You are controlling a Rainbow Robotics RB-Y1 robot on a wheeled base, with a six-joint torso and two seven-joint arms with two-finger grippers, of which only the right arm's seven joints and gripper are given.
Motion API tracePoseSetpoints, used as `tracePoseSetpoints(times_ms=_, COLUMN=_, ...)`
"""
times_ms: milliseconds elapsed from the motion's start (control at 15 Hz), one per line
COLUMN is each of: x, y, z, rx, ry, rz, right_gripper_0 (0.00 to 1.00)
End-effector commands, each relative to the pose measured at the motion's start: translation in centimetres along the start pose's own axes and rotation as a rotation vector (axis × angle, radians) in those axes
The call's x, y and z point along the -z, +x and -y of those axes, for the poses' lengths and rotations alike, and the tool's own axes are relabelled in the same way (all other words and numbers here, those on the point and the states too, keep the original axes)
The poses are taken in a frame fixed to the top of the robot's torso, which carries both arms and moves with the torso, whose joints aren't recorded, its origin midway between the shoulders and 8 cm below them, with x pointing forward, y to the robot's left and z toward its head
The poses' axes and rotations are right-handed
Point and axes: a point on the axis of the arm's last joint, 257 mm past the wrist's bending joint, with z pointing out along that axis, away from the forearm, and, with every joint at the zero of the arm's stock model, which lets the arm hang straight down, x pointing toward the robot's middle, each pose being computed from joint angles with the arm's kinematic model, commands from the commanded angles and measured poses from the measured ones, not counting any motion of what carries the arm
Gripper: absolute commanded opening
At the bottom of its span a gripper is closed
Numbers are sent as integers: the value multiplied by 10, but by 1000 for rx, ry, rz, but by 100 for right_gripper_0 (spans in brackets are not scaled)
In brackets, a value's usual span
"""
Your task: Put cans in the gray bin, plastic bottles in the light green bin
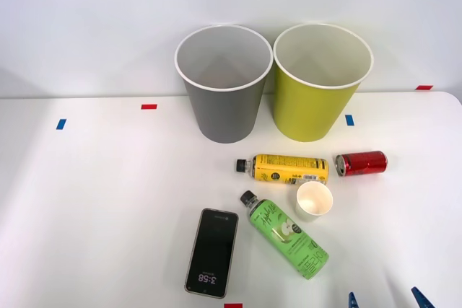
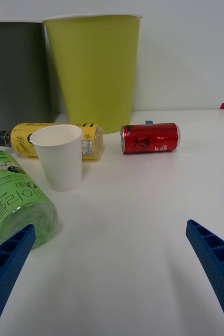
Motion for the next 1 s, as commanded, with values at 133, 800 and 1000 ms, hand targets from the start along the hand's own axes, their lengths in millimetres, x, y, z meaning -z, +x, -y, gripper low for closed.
tracePoseSetpoints(times_ms=133, x=0, y=0, z=0, rx=0, ry=0, rz=0, right_gripper_0=100)
tracePoseSetpoints(times_ms=800, x=-3, y=12, z=7, rx=-12, ry=24, rz=-22, right_gripper_0=100)
tracePoseSetpoints(times_ms=1000, x=-17, y=0, z=24, rx=-3, ry=55, rz=-1, right_gripper_0=98)
